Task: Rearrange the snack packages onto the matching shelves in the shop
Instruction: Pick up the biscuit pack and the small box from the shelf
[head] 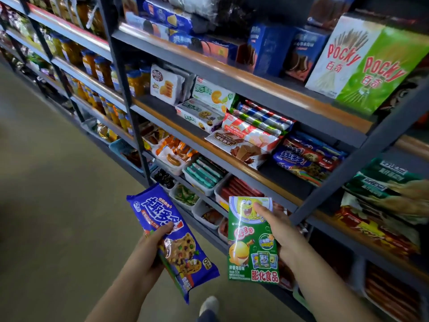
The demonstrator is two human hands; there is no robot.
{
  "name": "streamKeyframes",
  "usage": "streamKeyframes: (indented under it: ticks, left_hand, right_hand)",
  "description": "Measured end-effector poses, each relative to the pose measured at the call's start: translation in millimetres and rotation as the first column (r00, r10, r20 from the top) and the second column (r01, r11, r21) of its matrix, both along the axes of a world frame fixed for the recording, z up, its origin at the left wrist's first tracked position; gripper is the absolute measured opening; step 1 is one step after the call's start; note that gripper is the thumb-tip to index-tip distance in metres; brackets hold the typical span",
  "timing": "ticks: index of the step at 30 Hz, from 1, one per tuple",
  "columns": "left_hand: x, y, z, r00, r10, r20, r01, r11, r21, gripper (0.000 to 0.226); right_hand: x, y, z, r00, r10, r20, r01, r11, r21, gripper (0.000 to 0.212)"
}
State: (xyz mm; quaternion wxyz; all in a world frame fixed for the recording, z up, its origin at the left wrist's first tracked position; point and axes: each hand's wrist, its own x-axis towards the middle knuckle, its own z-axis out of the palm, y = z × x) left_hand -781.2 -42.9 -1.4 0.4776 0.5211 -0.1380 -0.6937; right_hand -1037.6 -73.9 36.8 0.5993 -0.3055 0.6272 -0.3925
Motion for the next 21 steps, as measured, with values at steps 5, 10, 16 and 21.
streamKeyframes:
  ticks: [5, 10, 16, 21]
  left_hand:
    - [-67, -53, -2, 0.988, -0.155, 0.008, 0.155, 0.988, 0.016, 0.027]
    - [-130, -113, 2, 0.965, -0.261, 0.003, 0.26, 0.965, 0.023, 0.027]
    - [-160, -164, 2, 0.969, -0.248, 0.007, 0.248, 0.968, 0.031, 0.02]
    - [-186, -190, 3, 0.961, -0.273, -0.035, 0.275, 0.96, 0.048, 0.027]
  right_hand:
    - [-56, -4, -12, 0.98, -0.197, 0.005, 0.197, 0.98, 0.009, 0.031]
    - [-94, -30, -10, 0.942, -0.335, 0.04, 0.336, 0.942, -0.021, 0.026]
    - [-118, -47, -12, 0.91, -0.413, 0.039, 0.414, 0.91, -0.015, 0.018]
    - [-128, -43, -18, 0.887, -0.46, 0.042, 0.459, 0.888, 0.034, 0.026]
